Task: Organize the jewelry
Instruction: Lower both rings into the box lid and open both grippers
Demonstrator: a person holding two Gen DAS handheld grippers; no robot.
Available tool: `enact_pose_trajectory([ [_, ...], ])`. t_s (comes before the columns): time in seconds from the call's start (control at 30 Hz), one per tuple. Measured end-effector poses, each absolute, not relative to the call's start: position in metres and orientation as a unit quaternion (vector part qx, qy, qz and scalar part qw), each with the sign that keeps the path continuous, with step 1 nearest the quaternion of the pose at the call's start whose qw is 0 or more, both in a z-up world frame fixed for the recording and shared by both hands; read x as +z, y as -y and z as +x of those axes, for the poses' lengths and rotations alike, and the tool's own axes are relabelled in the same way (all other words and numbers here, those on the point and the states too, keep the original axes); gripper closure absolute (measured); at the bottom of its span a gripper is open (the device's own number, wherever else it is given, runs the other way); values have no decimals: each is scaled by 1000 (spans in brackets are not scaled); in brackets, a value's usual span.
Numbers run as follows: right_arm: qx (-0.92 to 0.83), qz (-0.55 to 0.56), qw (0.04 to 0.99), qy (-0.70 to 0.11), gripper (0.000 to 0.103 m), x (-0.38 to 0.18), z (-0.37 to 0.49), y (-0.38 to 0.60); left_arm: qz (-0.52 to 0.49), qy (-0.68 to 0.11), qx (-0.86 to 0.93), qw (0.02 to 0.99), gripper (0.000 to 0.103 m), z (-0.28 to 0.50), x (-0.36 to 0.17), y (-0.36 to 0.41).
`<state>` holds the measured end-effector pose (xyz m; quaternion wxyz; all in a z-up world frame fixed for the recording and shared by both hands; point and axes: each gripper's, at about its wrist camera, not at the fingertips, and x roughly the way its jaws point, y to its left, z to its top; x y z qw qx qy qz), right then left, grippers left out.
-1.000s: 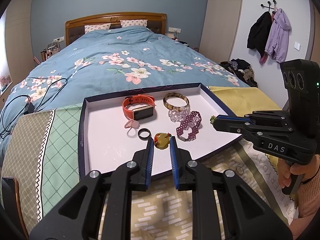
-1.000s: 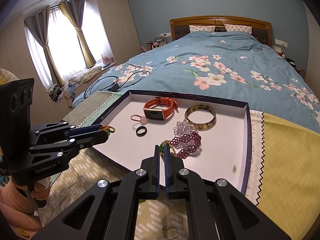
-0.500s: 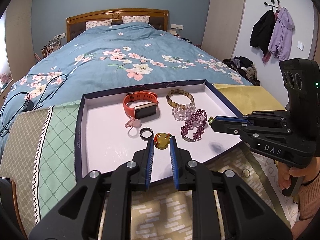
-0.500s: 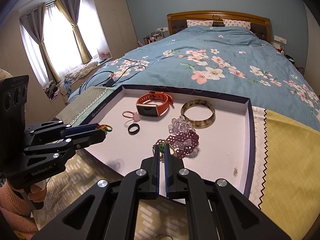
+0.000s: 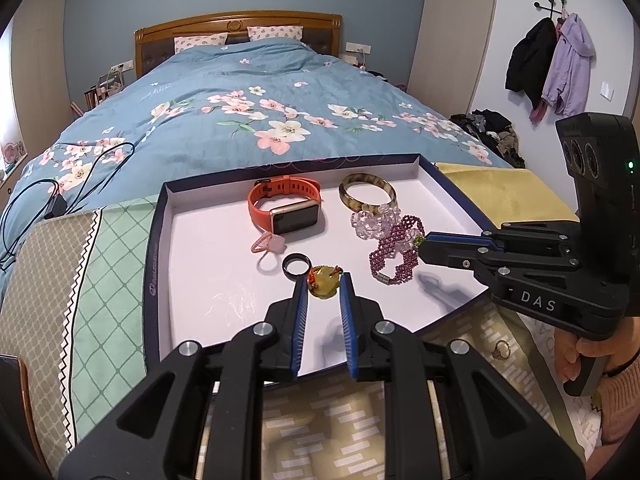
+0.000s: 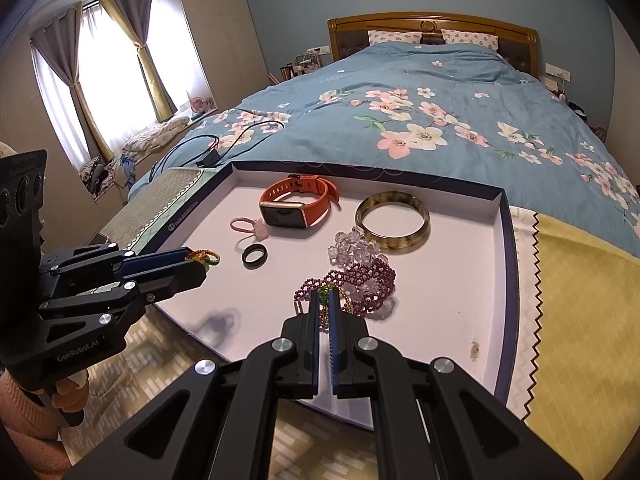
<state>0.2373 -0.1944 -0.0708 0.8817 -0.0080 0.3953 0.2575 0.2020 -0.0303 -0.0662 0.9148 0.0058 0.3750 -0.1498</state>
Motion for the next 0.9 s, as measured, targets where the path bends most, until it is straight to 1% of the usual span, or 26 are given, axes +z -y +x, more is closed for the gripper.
enact_pose_trajectory([
  [0.9, 239, -29, 876, -417, 100, -86, 251, 184, 2, -395, -143, 907, 86, 218, -81, 30],
])
